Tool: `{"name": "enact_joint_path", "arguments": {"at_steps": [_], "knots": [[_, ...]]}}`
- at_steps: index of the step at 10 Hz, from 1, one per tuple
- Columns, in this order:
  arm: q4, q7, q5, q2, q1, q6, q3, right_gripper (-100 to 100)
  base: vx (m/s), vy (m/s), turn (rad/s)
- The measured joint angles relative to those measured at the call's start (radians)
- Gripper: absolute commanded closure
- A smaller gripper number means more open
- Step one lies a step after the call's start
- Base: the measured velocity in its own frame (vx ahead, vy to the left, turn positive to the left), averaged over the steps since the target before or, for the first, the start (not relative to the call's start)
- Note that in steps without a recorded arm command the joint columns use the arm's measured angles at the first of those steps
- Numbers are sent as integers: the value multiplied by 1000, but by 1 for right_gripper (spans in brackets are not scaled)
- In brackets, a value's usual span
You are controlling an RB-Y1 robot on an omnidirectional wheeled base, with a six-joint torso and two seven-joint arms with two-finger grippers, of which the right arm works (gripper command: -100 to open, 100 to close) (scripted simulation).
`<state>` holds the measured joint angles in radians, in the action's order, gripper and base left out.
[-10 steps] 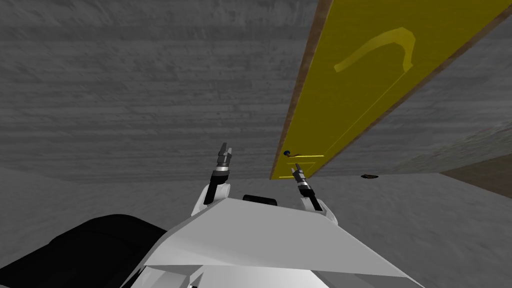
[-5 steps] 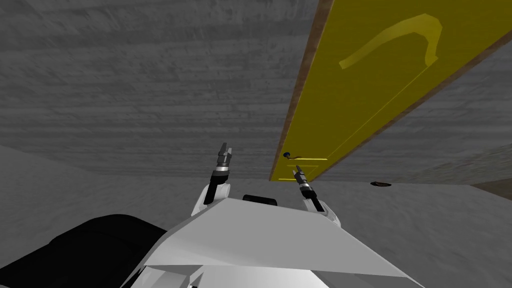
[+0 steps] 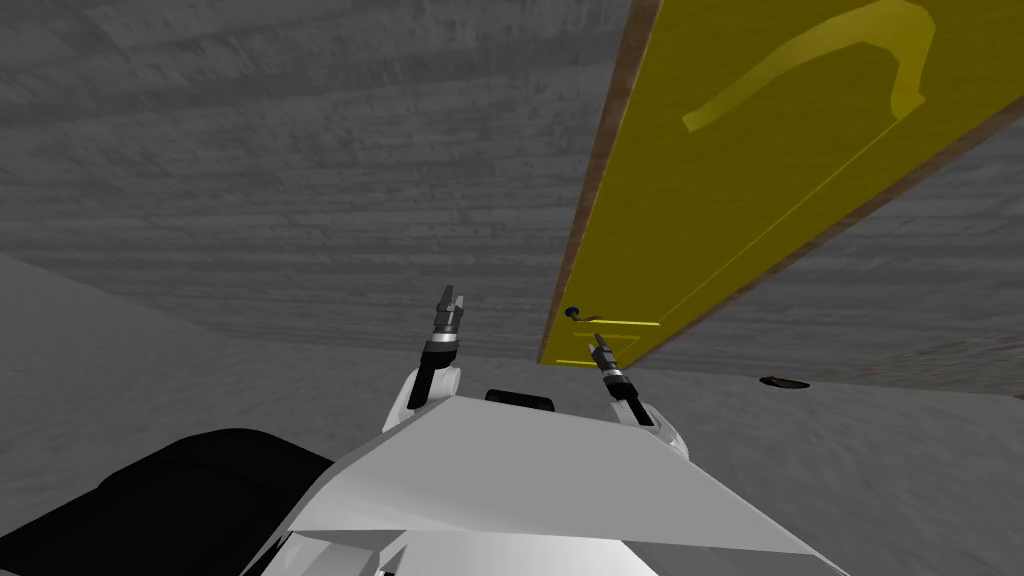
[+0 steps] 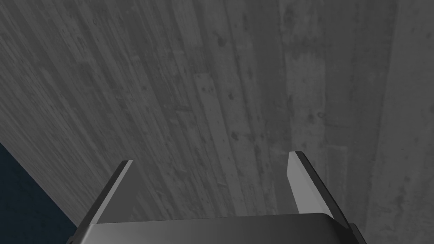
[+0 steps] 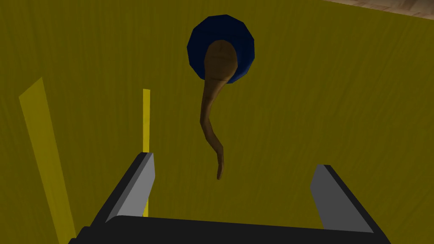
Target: Pull the door open
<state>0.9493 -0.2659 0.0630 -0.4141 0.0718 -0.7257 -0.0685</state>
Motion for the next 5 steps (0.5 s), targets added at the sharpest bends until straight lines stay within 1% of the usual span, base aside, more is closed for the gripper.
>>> {"name": "enact_joint_path", "arguments": {"at_steps": [1, 2, 3, 4, 5], "knots": [[-21, -1, 0, -3, -9, -5, -1, -100, 7, -25, 13], [-24, -2, 0, -4, -10, -6, -1, -100, 90, 19, 174], [-27, -3, 4, -8, -6, -6, 8, -100, 196, 11, 143], [-42, -7, 9, -14, -6, -13, 17, -100, 205, 9, 174], [-63, -9, 14, -17, -6, -27, 27, -100, 218, 21, 248]]}}
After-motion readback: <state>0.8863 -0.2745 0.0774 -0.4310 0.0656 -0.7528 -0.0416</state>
